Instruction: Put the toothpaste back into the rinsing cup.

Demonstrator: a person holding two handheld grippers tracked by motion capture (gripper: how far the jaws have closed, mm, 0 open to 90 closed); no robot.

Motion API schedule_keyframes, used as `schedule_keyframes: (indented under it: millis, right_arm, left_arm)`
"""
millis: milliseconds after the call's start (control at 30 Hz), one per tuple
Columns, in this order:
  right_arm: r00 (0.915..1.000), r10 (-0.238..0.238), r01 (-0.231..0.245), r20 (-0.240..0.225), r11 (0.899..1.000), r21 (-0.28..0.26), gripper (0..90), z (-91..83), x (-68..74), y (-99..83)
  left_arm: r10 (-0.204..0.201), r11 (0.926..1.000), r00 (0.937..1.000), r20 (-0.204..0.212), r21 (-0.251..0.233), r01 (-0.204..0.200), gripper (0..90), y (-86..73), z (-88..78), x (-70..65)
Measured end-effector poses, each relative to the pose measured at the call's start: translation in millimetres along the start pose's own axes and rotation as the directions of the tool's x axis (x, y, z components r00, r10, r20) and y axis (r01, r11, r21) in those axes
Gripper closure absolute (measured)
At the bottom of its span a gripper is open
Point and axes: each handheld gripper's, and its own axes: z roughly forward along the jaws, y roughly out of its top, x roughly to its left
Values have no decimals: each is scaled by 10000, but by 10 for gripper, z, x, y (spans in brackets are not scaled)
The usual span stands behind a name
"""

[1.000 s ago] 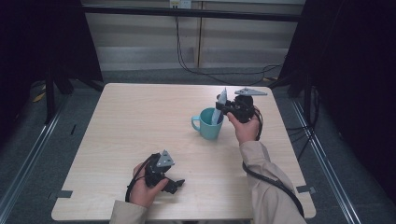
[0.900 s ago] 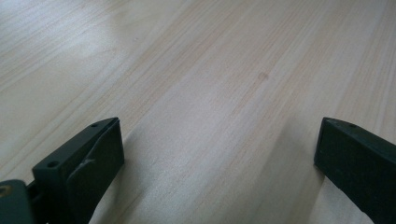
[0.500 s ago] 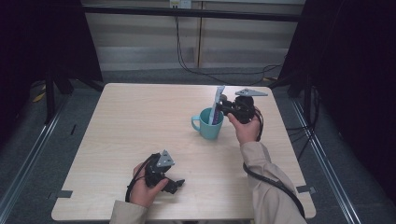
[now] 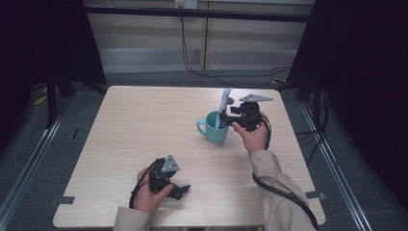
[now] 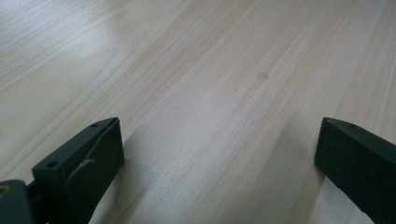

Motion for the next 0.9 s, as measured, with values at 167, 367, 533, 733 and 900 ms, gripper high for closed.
schedule_keyframes:
  millis: [167, 367, 533, 733, 900]
  right_arm:
    - [10000, 11, -10, -45, 9999, 120, 315, -37, 6, 6]
    - [9996, -160, 167, -252, 9994, 287, 281, -98, 24, -5]
    - [9991, -259, 274, -328, 9987, 434, 257, -205, 43, -46]
    - [9982, -392, 414, -458, 9980, 477, 253, -323, 44, -77]
    - [9974, -448, 478, -559, 9974, 538, 252, -377, 49, -138]
  left_arm:
    - [0, 10000, 10000, -7, 9, 0, 11, 0, -1, 0]
    - [16, 10000, 10000, 7, 27, -16, 11, 1, -2, 1]
    - [15, 10000, 10000, 10, 31, -15, 11, 1, -2, 2]
    - [-19, 10000, 10000, 4, 19, 19, 10, 0, -1, -1]
    - [14, 10000, 10000, 7, 26, -14, 10, 1, -2, 1]
